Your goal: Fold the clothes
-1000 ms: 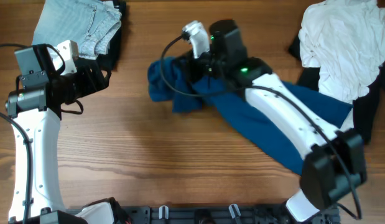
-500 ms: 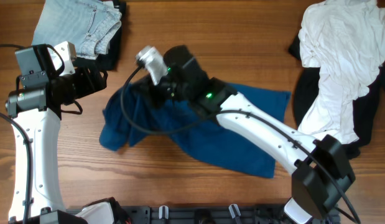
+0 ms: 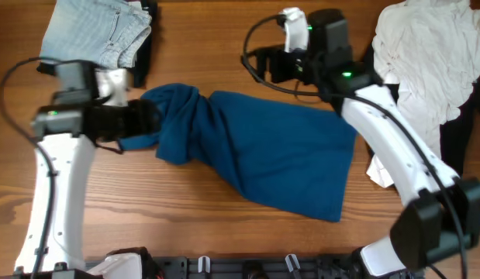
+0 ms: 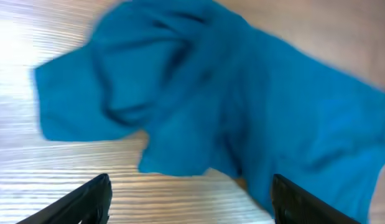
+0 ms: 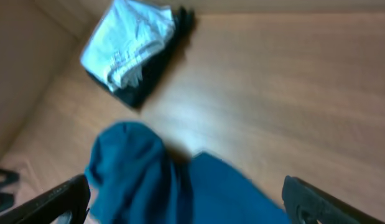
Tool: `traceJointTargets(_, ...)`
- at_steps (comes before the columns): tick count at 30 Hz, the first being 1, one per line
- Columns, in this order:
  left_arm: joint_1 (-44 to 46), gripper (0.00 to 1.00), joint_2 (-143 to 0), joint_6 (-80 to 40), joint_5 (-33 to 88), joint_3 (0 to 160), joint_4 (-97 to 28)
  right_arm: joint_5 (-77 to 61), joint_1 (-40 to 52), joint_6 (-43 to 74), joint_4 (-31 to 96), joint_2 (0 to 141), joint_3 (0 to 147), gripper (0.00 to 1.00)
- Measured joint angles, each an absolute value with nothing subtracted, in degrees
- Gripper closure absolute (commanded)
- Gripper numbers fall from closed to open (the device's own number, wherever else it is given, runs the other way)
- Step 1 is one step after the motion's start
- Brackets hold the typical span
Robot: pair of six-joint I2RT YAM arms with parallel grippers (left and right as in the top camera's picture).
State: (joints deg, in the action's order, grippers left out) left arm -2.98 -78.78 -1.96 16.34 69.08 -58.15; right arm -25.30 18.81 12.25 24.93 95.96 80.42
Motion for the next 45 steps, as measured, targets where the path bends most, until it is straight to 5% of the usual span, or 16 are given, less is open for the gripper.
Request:
traceJointTargets(19, 2.3, 0.38, -97.4, -4.4, 5.8, 63.0, -50.8, -19.7, 19.0, 2.5, 33.6, 95.7, 80.4, 0.04)
traceJointTargets(24, 2.3, 0.66, -97.8, -4.8, 7.0, 58.0, -45.3, -18.7, 19.0, 2.2, 33.7, 95.7, 80.4, 0.04)
traceJointTargets(27, 2.3, 0.7, -98.0, -4.9, 8.7, 57.7, -44.6, -18.3, 19.0, 2.2, 33.7, 95.7, 80.4, 0.04)
traceJointTargets(31, 2.3, 0.96, -98.0, -5.0, 10.2, 57.7, -43.6, -18.1, 19.0, 2.2, 33.7, 95.7, 80.4, 0.04)
traceJointTargets(34, 2.3, 0.96, -98.0, -5.0, 10.6, 57.7, -43.4, -18.1, 19.0, 2.2, 33.7, 95.7, 80.4, 0.06)
traceJointTargets(37, 2.3, 0.96, -97.8, -5.1, 10.6, 58.6, -45.9, -18.0, 19.0, 1.9, 33.8, 95.7, 80.4, 0.23)
traceJointTargets(45, 2.3, 0.96, -81.3, -5.1, 10.0, 75.6, -59.1, -15.1, 19.0, 5.2, 47.7, 84.5, 80.4, 0.25)
